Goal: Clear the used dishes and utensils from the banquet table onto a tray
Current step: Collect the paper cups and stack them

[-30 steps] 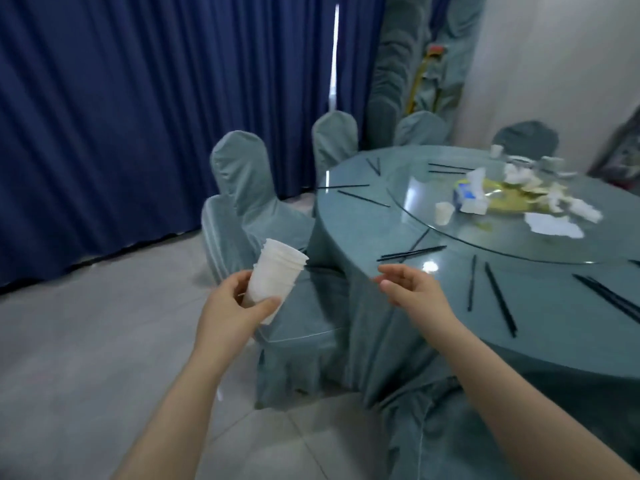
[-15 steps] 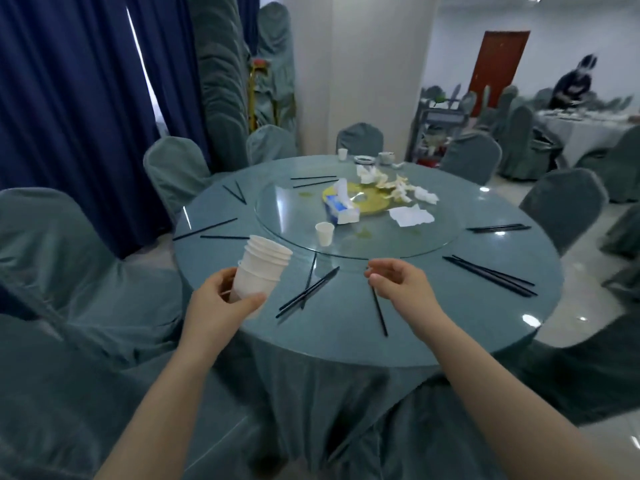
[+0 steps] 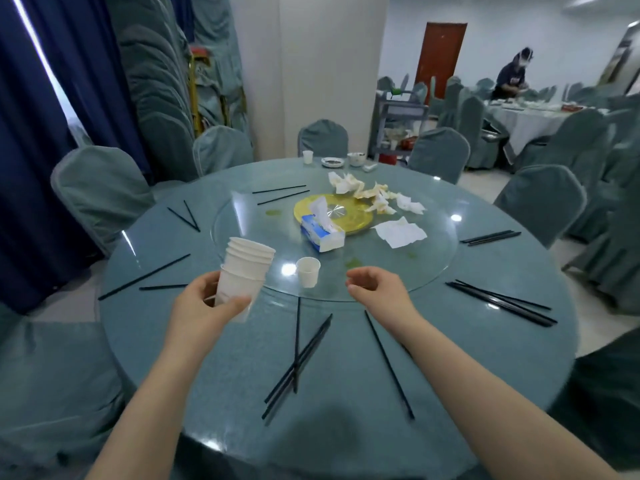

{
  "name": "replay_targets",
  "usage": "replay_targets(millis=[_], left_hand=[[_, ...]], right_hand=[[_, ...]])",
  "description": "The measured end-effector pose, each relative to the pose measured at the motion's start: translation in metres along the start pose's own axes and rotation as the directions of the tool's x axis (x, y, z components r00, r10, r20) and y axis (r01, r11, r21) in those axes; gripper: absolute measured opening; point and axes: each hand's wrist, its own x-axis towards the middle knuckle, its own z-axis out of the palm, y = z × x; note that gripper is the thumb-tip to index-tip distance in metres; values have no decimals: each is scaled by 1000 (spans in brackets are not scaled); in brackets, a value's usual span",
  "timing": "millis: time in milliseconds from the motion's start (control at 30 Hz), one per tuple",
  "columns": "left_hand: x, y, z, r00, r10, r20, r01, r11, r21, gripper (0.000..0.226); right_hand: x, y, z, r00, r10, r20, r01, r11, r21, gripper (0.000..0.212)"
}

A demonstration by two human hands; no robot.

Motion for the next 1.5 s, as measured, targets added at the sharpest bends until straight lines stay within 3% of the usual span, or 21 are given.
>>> replay_targets(millis=[267,567,767,900,1000,1100,1167,1233,1367,1500], left_hand=[[98,-28,13,997,-42,65,41,999,16,45],[167,-30,27,993,-74,95,54,979,194,47],[180,-38,25,994,-102,43,92,977,195,48],[176,-57,18,992,-127,22,119,970,213,50],[171,-68,12,992,-122,13,115,963,242,54],[168,-72,10,995,-92,29,80,956,281,56],[168,-70,13,996,-57,62,35,949,313,56],[166,-66,19,993,2,120,-44,937,345,57],[163,-58,30,952,84,294,-190,915,355,60],[159,-42,39,892,148,427,-309,889,338,59]], right_hand=[[78,44,41,987,152,-41,-155,985,-76,26],[165,69,80,980,192,49,-156,899,-408,23],[221,88,112,961,205,184,-56,800,-598,83],[226,110,127,916,268,299,5,737,-676,84],[222,107,127,935,214,285,-17,825,-565,74],[209,78,121,966,202,159,-174,970,-171,70],[196,52,116,957,236,169,-268,942,200,65],[179,30,107,953,195,234,-270,894,358,65],[142,-2,88,978,66,198,-81,995,66,78],[110,-18,72,982,50,180,-44,998,-40,74]])
